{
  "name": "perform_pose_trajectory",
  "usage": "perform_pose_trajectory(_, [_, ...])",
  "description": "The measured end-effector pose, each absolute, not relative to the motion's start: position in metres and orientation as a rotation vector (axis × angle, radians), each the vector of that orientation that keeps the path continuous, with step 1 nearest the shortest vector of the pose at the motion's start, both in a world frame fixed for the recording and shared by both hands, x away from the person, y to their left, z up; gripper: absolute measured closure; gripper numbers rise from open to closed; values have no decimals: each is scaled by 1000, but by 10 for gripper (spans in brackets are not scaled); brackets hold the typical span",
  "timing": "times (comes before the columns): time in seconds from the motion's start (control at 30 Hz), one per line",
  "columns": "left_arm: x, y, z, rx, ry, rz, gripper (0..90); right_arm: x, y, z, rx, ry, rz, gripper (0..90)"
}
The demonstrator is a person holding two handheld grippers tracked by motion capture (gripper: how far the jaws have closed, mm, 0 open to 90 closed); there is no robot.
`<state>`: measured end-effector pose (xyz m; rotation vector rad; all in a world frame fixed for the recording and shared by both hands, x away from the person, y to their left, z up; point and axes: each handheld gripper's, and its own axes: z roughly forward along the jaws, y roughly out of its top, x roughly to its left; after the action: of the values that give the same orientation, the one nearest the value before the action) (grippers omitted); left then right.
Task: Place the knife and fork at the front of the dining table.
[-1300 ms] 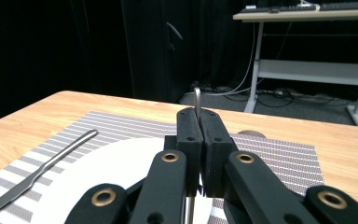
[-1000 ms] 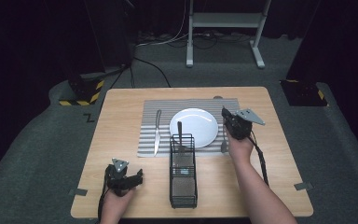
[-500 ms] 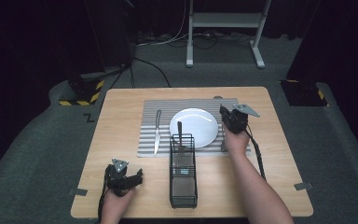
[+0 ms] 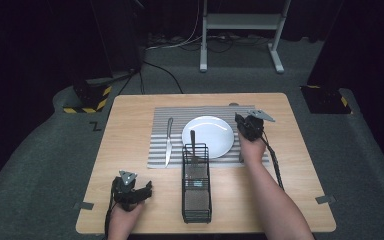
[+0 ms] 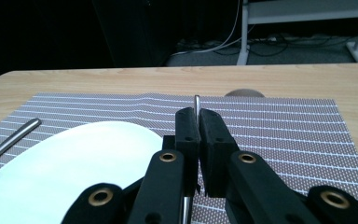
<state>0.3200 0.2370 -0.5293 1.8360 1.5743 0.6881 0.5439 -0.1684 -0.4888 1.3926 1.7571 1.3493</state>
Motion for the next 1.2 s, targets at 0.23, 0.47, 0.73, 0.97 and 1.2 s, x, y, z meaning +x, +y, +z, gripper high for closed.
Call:
perform_pose_trajectory(0.23, [320, 237, -529, 1836, 1575, 687, 168, 549, -171, -493, 1439, 1753, 1343, 867])
perform_pose_trajectory(0.47, [320, 237, -529, 1840, 1567, 682, 165, 551, -173, -495, 1464, 1753, 1325, 865])
perform_pose_trajectory(0.73, [319, 237, -529, 1840, 1569, 681, 165, 552, -175, -496, 1469, 1754, 1320, 863])
perform_pose_trajectory(0.97, [319, 237, -529, 1839, 1567, 682, 165, 554, -180, -497, 1502, 1751, 1293, 845])
perform_pose_trajectory(1.2, [319, 237, -529, 1840, 1567, 681, 165, 553, -182, -498, 1507, 1761, 1258, 809])
